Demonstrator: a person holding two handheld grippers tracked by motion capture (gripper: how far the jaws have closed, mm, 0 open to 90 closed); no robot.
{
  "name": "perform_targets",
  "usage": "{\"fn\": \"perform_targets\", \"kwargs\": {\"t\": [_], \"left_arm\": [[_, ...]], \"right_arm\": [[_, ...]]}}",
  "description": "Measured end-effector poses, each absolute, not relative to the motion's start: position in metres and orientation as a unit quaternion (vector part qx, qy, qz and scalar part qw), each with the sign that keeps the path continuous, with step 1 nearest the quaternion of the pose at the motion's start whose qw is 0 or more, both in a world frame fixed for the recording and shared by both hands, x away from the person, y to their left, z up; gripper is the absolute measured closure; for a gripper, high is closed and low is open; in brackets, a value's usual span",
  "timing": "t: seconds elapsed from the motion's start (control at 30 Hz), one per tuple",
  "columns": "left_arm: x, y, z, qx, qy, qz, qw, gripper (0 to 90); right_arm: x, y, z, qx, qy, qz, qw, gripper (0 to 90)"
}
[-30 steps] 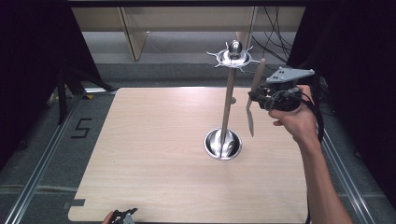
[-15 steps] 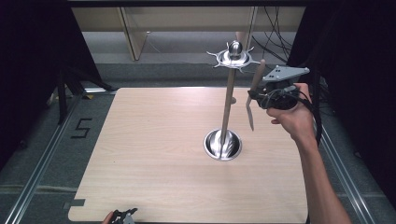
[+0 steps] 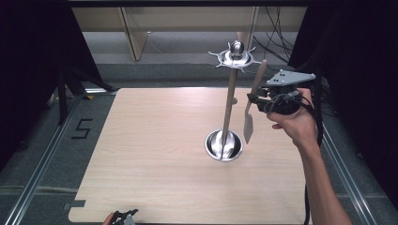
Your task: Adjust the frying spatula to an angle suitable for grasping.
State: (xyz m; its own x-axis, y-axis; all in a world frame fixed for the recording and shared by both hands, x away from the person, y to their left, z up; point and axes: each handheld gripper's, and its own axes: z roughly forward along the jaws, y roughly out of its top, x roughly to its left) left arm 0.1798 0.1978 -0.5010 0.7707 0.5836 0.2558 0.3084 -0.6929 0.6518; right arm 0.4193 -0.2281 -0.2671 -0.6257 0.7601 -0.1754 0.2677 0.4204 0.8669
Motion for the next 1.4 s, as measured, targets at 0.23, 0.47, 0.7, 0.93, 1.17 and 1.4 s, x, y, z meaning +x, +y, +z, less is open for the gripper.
{"fn": "perform_targets", "kwargs": {"t": [0.23, 0.47, 0.7, 0.93, 1.17, 1.4], "left_arm": [[0.180, 0.198, -0.501, 0.892, 0.250, 0.221, 0.304, 14.9], [0.180, 0.198, -0.501, 0.891, 0.250, 0.230, 0.301, 14.9], [0.180, 0.197, -0.501, 0.890, 0.251, 0.234, 0.300, 14.9], [0.180, 0.198, -0.501, 0.886, 0.257, 0.236, 0.307, 14.9], [0.180, 0.198, -0.501, 0.885, 0.258, 0.237, 0.308, 14.9], [0.180, 0.198, -0.500, 0.889, 0.251, 0.225, 0.308, 14.9]], "right_arm": [[0.414, -0.232, -0.268, 0.325, 0.791, 0.442, 0.271, 61.7], [0.400, -0.242, -0.271, 0.344, 0.765, 0.477, 0.263, 45.9], [0.385, -0.256, -0.286, 0.349, 0.741, 0.503, 0.276, 39.2], [0.373, -0.263, -0.305, 0.360, 0.735, 0.507, 0.271, 36.8], [0.368, -0.269, -0.324, 0.355, 0.745, 0.502, 0.260, 36.4], [0.365, -0.270, -0.332, 0.362, 0.747, 0.495, 0.258, 35.4]]}}
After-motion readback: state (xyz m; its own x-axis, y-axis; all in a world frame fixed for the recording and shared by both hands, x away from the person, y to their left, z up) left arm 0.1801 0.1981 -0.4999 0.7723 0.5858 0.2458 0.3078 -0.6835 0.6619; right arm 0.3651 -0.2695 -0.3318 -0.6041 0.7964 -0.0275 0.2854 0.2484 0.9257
